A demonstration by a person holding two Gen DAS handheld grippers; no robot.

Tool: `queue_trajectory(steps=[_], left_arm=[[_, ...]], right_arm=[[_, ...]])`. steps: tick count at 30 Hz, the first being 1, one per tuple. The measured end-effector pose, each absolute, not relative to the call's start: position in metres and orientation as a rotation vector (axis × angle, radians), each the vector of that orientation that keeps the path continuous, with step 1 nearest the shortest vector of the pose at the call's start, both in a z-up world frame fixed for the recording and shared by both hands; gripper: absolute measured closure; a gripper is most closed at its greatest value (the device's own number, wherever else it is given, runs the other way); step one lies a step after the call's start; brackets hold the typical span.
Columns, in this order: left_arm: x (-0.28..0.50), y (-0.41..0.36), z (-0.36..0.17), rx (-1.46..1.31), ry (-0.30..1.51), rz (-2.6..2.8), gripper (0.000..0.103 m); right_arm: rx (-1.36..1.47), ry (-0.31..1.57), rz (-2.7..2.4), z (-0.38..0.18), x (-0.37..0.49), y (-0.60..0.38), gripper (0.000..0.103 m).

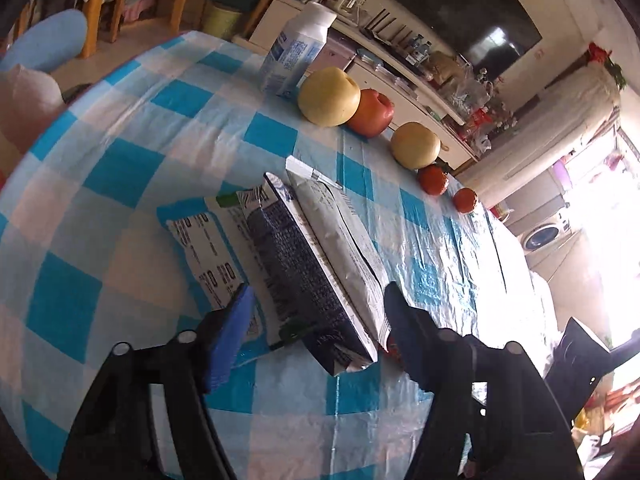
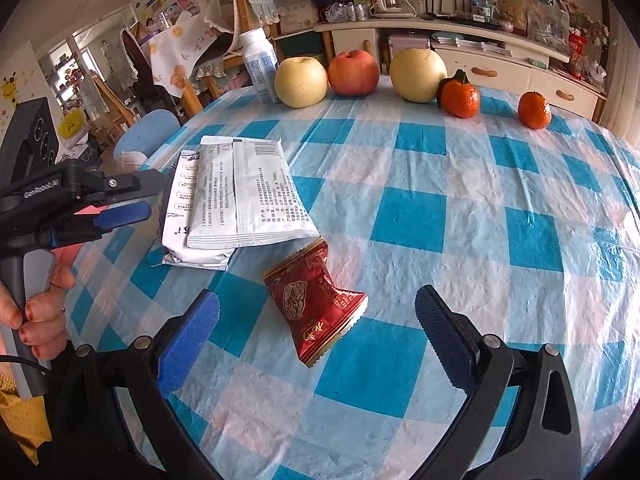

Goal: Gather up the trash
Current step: 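Move the left gripper to the dark blue milk carton and grasp it, then hold the carton in the left gripper while the right gripper grasps the red snack packet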

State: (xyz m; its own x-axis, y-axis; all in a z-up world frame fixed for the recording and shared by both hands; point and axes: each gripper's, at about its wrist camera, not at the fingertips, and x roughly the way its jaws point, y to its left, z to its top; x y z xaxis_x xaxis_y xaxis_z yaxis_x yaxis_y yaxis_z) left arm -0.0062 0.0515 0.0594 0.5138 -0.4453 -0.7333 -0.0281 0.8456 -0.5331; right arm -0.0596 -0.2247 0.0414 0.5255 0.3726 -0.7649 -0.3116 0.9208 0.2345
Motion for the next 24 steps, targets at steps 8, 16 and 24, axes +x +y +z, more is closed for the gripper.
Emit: queue_trajectory(steps=[8,16,24], left_arm=[[0.004,0.044,0.040,-0.634,1.030,-0.260,0.041],[0.011,0.035,0.034,-0.631,1.018,-0.260,0.059],[0.011,0.046,0.038,-0.611,0.995,-0.269,0.067]], right_arm=[[0.073,0.934,0.409,0.040,-0.059,-0.228,0.004],[0.075,0.940,0.415,0.035,-0.055,-0.224,0.004],[0.029,0.965,0.442,0.022,-0.053,-0.208,0.004]])
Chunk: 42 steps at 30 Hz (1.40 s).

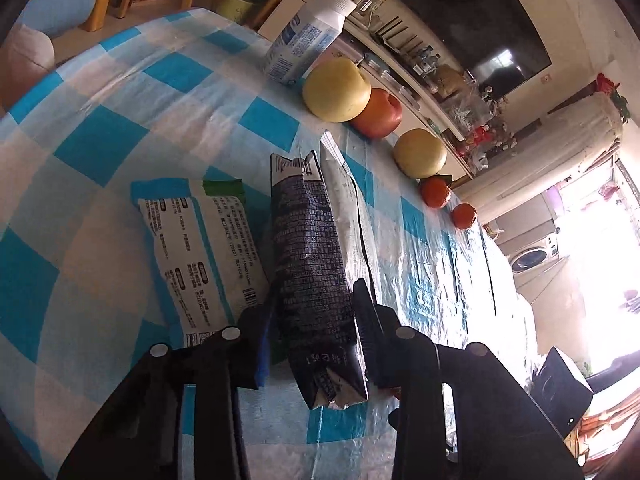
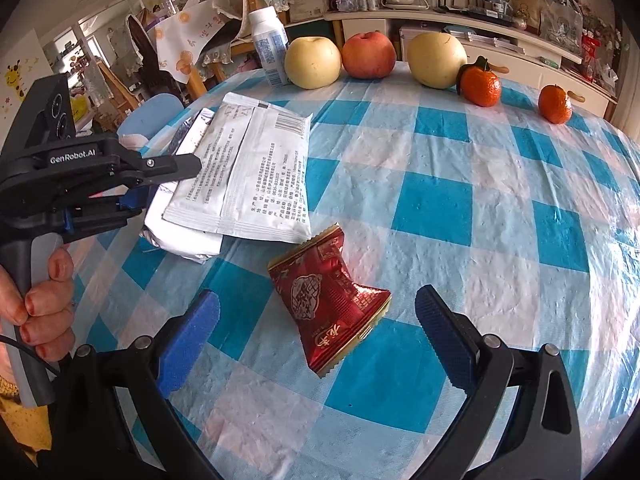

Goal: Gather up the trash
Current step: 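Hold the carton in the left gripper while the right gripper grasps the red snack packet, then carry the carton and red packet to the pink bucket and open both grippers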

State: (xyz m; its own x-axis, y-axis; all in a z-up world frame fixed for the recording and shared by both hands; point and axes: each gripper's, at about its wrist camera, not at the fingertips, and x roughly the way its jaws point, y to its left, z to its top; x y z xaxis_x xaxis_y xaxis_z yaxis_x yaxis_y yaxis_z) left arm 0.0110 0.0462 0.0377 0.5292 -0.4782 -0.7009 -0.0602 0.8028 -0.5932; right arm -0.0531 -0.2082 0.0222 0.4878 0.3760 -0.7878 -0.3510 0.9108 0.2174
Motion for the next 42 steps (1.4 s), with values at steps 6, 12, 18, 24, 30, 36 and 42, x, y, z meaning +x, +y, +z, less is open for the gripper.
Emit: queue_trajectory(steps=[6,12,18,24,30,36,42], left_arm=[[0.003,0.064,0.045,-0.628,0.954,-0.292,0.068],[-0.008,0.082,0.053,-0.656,0.906,-0.314,0.069],[-0.014,0.099,0.060,-0.663,0.871,-0.315,0.069],[-0.017,0.108,0.059,-0.688,0.877,-0.332,0.069],[-0.015,0.098,0.049,-0.650,0.922,-0.354,0.066],[-0.012,0.096,0.044,-0.631,0.936,-0.338,0.063],[-0.015,0.099,0.050,-0.616,0.896,-0.326,0.070]], right_arm=[[-0.058,0.962,0.441,0.013,-0.055,-0.196,0.006],[-0.168,0.928,0.402,0.010,-0.059,-0.188,0.025],[-0.169,0.905,0.397,0.011,-0.059,-0.191,0.048],[-0.176,0.889,0.415,0.012,-0.062,-0.186,0.064],[-0.184,0.878,0.410,0.013,-0.063,-0.183,0.067],[-0.180,0.849,0.406,0.020,-0.067,-0.182,0.068],[-0.169,0.827,0.410,0.025,-0.071,-0.182,0.069]])
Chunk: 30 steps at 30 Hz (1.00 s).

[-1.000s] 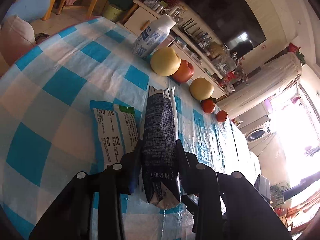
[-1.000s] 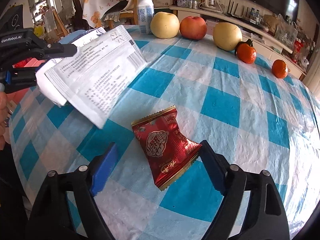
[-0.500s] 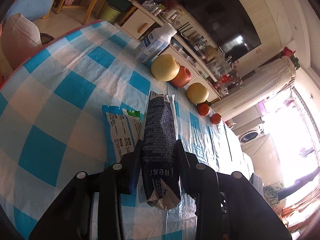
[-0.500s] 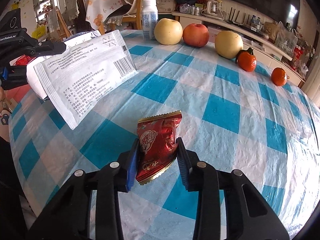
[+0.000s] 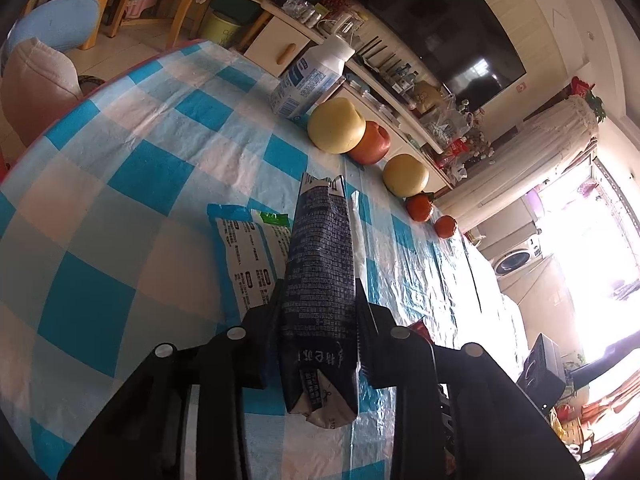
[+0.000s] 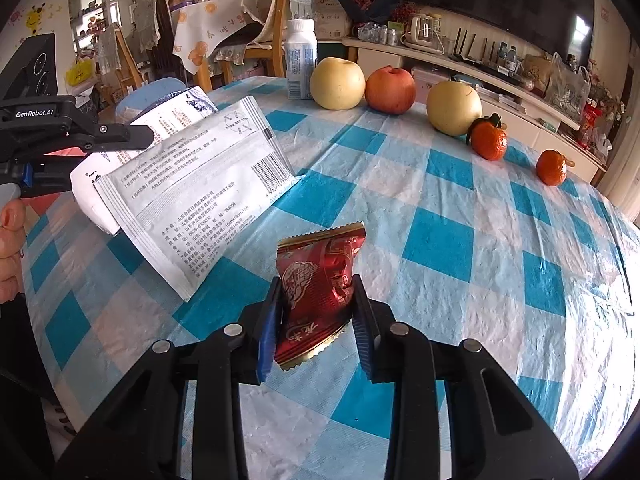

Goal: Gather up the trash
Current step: 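Carry the carton and red packet to the pink bucket and open both grippers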

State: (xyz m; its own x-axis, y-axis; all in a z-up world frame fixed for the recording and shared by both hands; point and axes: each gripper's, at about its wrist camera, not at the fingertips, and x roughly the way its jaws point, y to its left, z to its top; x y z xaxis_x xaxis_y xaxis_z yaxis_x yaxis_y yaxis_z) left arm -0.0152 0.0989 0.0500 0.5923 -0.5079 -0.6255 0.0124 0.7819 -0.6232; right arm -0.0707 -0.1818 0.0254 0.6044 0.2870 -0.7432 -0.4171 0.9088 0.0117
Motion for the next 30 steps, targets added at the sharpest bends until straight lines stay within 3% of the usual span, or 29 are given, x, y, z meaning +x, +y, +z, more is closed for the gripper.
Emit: queue_trajectory(steps=[30], left_arm=[[-0.043,0.182,0.104,-0.683,0.711,-0.234,0.070]], right_arm=[[-0.123,0.700,0.464,0.088,-0.094,-0.127,0.069]])
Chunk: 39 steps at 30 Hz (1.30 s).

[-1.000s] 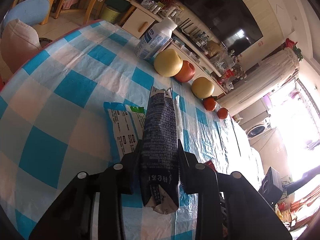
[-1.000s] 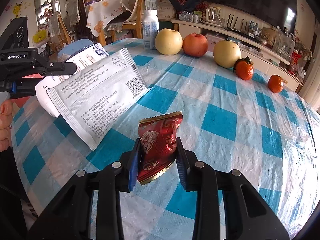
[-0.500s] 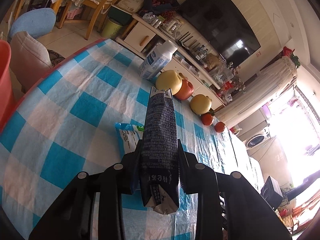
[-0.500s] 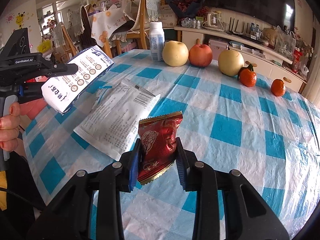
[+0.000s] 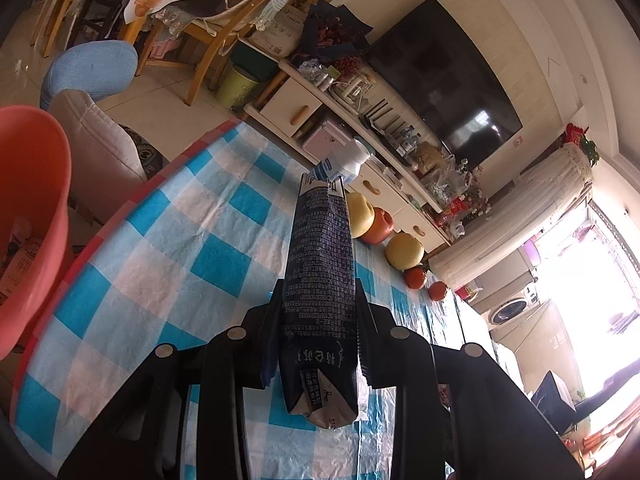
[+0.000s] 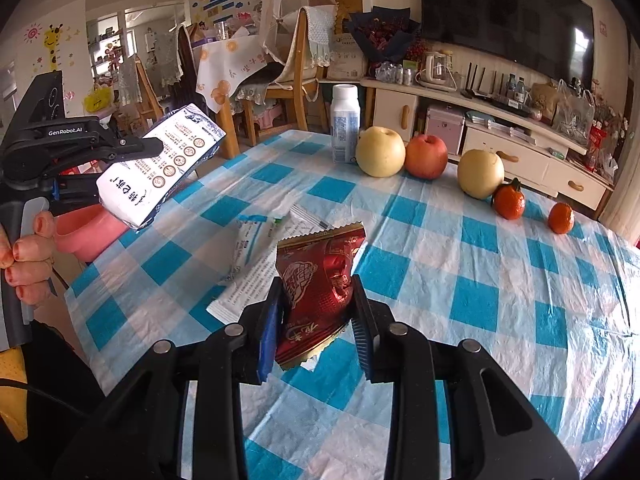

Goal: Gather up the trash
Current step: 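Carry the carton and red packet to the pink bucket and open both grippers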

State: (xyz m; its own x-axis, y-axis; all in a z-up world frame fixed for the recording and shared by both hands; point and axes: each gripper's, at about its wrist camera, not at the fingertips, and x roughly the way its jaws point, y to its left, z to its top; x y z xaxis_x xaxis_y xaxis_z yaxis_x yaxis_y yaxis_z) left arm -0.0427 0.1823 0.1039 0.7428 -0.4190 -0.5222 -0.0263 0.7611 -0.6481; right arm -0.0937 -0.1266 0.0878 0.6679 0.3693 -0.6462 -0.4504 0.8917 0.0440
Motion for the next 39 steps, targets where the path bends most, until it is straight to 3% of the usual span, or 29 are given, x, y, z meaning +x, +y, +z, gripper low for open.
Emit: queue_trajectory(steps=[20,39], left_arm=[[-0.088,0.322,0.130,-0.698,0.579,0.125,0.070],[-0.105,0.422,0.105,-0.599,0.692,0.472,0.070]], right_arm=[[-0.274,0.603,0.698,0.137,-0.091,0.041,0.069],[-0.439,0.623,0.928,0.121,-0.081,0.224,0.069]])
